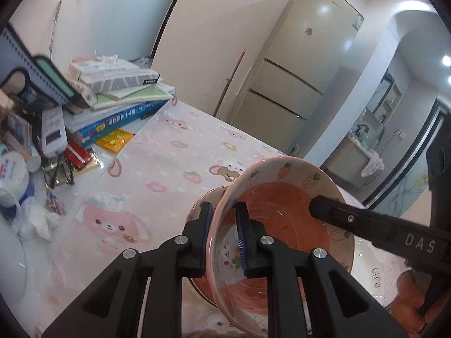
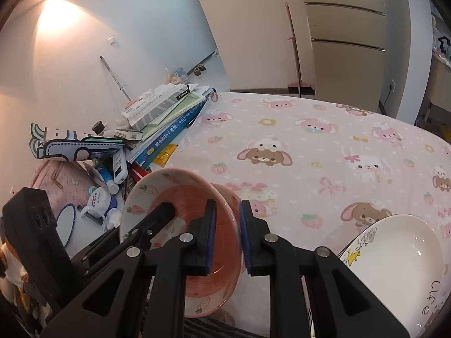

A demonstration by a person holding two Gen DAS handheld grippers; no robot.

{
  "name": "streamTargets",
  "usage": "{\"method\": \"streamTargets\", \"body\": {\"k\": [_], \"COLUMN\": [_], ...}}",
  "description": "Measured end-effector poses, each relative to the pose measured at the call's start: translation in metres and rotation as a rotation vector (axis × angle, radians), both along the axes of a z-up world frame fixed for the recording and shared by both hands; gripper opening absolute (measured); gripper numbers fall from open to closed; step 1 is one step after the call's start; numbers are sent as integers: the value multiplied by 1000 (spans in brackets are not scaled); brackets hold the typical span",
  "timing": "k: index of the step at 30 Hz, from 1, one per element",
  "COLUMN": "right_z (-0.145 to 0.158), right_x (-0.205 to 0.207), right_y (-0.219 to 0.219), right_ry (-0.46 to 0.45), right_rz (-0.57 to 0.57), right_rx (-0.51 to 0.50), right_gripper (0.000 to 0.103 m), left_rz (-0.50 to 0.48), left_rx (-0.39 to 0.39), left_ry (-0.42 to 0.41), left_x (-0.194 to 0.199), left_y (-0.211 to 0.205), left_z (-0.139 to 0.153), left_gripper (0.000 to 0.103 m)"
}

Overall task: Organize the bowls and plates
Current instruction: 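Lower the held bowl into the first pink bowl with both grippers, then open both grippers to release the bowl inside the first bowl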

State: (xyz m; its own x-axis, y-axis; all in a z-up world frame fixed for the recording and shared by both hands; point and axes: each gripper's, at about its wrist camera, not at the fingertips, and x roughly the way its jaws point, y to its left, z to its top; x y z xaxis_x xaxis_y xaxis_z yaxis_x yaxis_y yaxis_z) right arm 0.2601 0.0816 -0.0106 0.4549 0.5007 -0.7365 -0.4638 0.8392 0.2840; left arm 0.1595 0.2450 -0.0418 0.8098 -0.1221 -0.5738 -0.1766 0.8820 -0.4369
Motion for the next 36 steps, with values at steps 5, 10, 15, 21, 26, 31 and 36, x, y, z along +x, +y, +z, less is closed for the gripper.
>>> {"method": "streamTargets", "body": {"k": [5, 10, 15, 21, 26, 31, 36], "right_z": [0, -6, -8, -5, -10, -19, -10], "right_x": [-3, -4, -6, -18, -13, -10, -14], "right_y": [5, 12, 16, 28, 25, 28, 26], "right_ry": [-13, -9, -35, -134, -119, -46, -100], "right_rz": [20, 48, 49, 59, 38, 81, 48], "right_rx": [-32, -81, -133, -228, -214, -165, -177], "right_gripper": [16, 22, 22, 31, 10, 5, 5], "left_rz": [4, 14, 15, 29, 38, 38, 53], "left_rx": [30, 84, 141, 204, 229, 233, 194], "left_ry": [6, 35, 48, 67, 74, 77, 41], "left_x": [-1, 0, 1, 1, 2, 3, -3], "left_y": [-2, -7, -14, -19, -23, -23, -18], "left_z": [2, 2, 4, 4, 2, 1, 6], "left_gripper": [17, 17, 17, 18, 19, 19, 19]}}
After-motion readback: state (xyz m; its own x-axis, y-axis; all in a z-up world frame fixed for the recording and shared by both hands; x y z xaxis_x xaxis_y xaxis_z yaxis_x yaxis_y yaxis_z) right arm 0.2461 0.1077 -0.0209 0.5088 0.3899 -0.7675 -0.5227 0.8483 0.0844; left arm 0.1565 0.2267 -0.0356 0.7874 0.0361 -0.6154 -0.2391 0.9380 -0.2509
